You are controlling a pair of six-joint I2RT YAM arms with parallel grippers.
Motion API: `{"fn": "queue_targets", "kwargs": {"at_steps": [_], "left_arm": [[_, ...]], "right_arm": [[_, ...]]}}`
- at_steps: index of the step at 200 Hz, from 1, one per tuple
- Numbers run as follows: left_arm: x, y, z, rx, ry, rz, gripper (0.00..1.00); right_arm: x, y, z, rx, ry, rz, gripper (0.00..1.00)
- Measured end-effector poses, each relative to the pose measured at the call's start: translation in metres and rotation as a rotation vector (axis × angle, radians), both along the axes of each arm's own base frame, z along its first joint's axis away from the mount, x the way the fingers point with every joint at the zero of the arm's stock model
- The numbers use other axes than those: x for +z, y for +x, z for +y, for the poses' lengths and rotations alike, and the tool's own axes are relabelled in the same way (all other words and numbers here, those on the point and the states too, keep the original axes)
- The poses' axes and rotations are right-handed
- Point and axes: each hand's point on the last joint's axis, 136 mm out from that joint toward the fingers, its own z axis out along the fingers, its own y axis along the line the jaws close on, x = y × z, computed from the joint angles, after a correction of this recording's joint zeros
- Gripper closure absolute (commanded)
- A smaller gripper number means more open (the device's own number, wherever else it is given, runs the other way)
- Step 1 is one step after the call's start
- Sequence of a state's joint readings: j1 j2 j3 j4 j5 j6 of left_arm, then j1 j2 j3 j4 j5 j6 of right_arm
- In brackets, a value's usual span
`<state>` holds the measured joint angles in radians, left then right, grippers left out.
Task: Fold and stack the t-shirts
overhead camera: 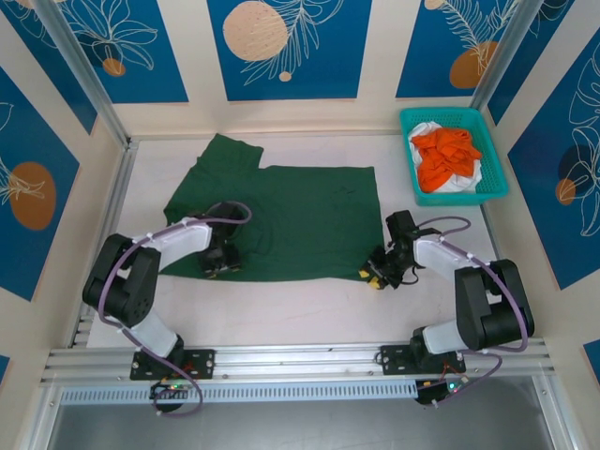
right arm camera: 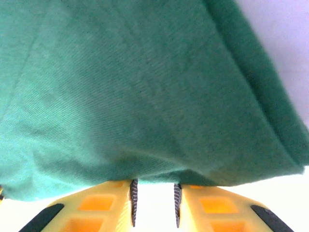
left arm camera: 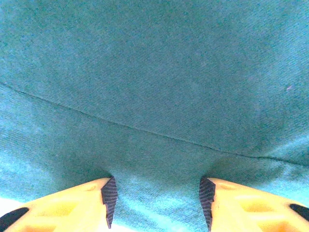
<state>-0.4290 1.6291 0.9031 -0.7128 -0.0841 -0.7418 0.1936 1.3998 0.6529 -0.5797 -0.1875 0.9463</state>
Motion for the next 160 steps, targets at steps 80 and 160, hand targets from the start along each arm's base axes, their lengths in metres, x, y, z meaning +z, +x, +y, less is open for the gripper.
{"fn": "queue_targets", "kwargs": {"at_steps": [80, 160], "left_arm": [[0.001, -0.003, 0.004, -0.012, -0.001, -0.039, 0.49], [0.001, -0.022, 0.005, 0.005, -0.035, -0.058, 0.49]], "right_arm": [[0.019, 0.025, 0.005, -0.031, 0.053, -0.049, 0.84], [-0.008, 0.007, 0.008, -0.055, 0.023, 0.064, 0.80]]}}
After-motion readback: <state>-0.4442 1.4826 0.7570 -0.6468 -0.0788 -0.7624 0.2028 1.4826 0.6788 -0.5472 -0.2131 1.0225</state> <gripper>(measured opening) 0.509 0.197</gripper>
